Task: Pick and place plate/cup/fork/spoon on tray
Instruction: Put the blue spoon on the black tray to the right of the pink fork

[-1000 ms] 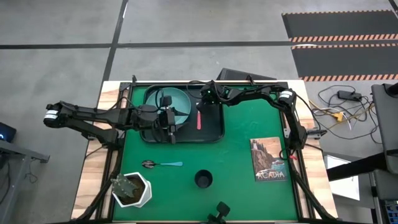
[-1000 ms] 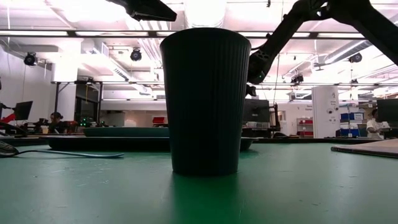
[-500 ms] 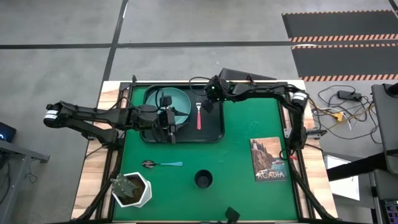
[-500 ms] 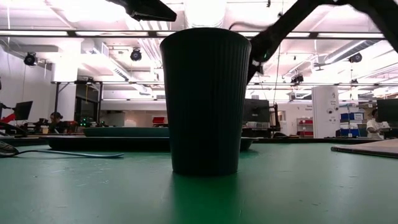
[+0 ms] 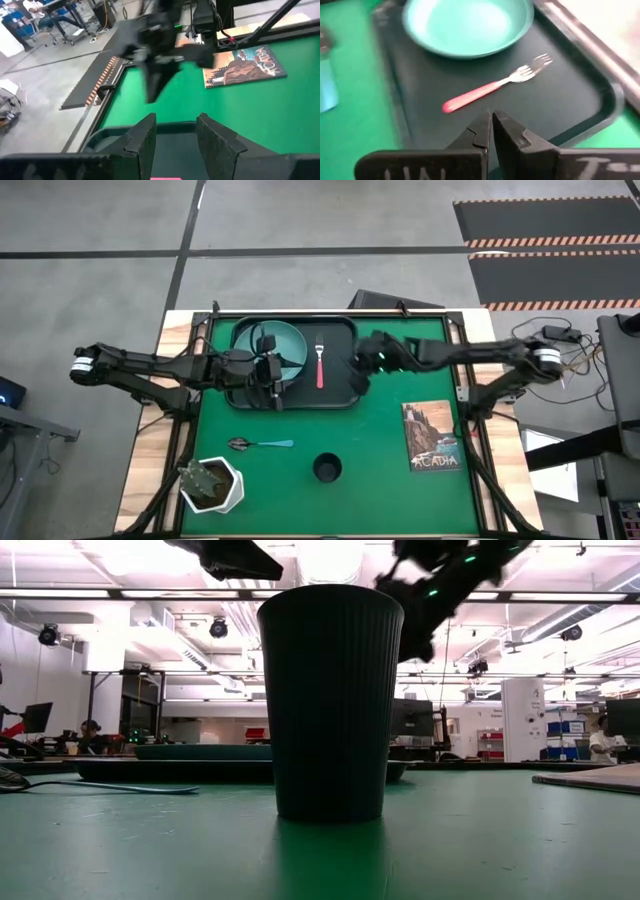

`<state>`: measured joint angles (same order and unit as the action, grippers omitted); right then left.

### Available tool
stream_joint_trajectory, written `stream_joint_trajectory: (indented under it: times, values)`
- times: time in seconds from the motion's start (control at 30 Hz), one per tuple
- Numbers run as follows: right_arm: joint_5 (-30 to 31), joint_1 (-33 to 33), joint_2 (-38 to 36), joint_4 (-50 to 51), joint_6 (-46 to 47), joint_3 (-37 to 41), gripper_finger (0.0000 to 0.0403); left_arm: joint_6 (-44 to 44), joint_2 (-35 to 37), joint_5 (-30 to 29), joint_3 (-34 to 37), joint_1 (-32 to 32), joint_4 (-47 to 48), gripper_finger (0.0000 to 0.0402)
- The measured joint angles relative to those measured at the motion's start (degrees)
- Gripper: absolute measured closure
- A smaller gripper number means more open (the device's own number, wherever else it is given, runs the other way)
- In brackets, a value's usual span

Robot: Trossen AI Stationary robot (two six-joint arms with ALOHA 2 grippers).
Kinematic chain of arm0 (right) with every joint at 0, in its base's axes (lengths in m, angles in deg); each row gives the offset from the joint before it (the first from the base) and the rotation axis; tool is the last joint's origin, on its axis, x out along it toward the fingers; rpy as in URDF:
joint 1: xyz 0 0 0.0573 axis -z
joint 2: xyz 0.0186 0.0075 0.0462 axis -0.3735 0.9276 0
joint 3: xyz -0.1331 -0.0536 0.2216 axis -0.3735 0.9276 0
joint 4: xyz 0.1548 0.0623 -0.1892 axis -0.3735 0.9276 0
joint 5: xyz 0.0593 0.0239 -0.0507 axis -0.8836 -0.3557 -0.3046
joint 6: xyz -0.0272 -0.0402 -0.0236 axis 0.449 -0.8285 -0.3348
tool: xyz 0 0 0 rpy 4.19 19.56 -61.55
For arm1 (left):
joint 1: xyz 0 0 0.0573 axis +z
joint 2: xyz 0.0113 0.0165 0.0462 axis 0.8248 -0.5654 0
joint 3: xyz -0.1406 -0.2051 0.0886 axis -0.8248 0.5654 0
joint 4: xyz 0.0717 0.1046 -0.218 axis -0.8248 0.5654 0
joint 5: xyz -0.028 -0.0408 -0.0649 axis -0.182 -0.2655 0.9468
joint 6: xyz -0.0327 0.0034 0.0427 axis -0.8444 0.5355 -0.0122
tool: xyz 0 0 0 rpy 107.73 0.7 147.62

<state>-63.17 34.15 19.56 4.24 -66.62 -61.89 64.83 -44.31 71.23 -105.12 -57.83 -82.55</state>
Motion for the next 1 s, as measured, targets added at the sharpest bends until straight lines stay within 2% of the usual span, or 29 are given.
stream_joint_trajectory:
  times: [0.2,0.37,0.7,0.8,0.9,1.0]
  values:
    - [2.62,-7.38,-10.17,-2.78,5.51,11.15,0.0394,-5.5,-0.13,0.01,0.15,0.0,-0.06,0.0281]
    - [5.42,-12.17,-17.09,-4.62,7.85,18.44,0.0394,-16.68,-0.93,0.56,2.18,-0.15,0.49,0.0281]
    - [5.97,-14.85,-26.37,-9.69,5.39,25.42,0.0394,-39.51,-8.65,13.64,2.67,-5.54,3.34,0.0281]
    - [5.94,-14.85,-27.61,-10.35,3.52,25.53,0.0394,-46.71,-12.03,14.4,0.38,-8.22,11.87,0.0281]
    - [5.94,-14.85,-27.96,-10.37,2.04,25.37,0.0394,-55.02,-16.14,15.25,-2.67,-10.71,24.93,0.0281]
    - [5.94,-14.83,-27.79,-11.2,0.26,25.33,0.0394,-57.12,-21.36,19.56,-5.62,-12.77,37.12,0.0281]
